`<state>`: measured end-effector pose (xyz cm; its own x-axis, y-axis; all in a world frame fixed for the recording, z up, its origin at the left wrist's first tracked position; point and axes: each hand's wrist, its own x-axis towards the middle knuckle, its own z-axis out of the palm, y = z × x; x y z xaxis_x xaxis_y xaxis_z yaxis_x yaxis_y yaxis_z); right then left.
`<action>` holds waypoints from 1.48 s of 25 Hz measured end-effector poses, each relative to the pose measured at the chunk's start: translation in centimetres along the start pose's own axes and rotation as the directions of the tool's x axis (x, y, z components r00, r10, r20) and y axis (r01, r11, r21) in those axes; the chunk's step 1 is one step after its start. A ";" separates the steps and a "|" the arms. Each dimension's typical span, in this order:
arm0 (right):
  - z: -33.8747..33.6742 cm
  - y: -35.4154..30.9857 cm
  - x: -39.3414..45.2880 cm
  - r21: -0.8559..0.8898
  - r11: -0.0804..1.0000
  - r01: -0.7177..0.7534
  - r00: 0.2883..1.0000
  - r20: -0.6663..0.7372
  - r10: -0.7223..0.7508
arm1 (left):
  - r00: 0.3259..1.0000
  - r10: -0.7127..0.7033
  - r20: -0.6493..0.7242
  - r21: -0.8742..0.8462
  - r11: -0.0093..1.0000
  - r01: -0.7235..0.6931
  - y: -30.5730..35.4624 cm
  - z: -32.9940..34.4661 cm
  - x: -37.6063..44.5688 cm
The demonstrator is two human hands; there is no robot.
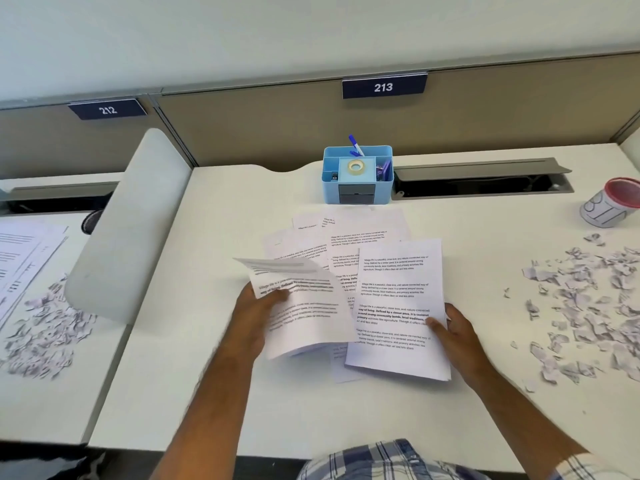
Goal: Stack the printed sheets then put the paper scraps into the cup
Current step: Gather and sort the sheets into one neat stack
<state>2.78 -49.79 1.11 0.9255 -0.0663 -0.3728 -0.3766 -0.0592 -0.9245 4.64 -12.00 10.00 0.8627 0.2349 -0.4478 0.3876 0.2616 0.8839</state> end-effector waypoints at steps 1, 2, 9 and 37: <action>0.0 -0.1 0.2 0.008 1.000 -0.001 1.000 0.004 0.001 | 0.999 0.025 0.045 -0.046 0.999 -0.023 0.2 1.1 -0.9; 0.0 -0.1 0.3 0.016 1.000 -0.003 1.000 0.006 0.003 | 0.995 0.054 0.088 -0.084 0.995 -0.047 0.1 2.2 -1.6; -1.5 -0.2 0.8 0.066 0.997 -0.042 0.996 0.078 0.037 | 0.992 0.026 0.125 -0.049 0.999 -0.020 -3.2 7.9 -4.1; -5.2 -0.5 3.3 0.016 1.000 0.001 0.999 -0.033 -0.001 | 0.966 0.098 -0.241 0.771 0.624 0.128 -8.4 13.2 3.1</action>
<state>5.82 -55.15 0.74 0.9241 -0.0990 -0.3692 -0.3747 -0.0437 -0.9261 8.31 -25.84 2.97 0.7931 0.4777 -0.3778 0.6029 -0.5282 0.5979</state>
